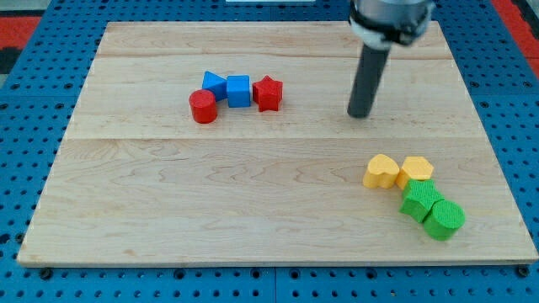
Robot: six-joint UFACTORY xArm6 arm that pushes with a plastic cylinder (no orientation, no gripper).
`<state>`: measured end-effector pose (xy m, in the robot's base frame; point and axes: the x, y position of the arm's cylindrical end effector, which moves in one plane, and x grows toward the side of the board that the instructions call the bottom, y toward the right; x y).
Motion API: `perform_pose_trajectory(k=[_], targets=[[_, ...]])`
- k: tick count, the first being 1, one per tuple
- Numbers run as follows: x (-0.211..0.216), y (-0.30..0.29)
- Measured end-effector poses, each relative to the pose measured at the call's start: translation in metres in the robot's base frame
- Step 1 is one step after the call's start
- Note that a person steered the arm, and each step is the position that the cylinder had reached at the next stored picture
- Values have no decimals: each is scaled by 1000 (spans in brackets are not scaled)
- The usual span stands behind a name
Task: Move the red star to the bottom left of the yellow heart
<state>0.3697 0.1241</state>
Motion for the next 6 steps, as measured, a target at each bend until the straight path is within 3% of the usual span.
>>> perform_pose_trajectory(k=[1,2,5,6], targets=[[-72,-44],[-46,-141],[124,-124],[111,-152]])
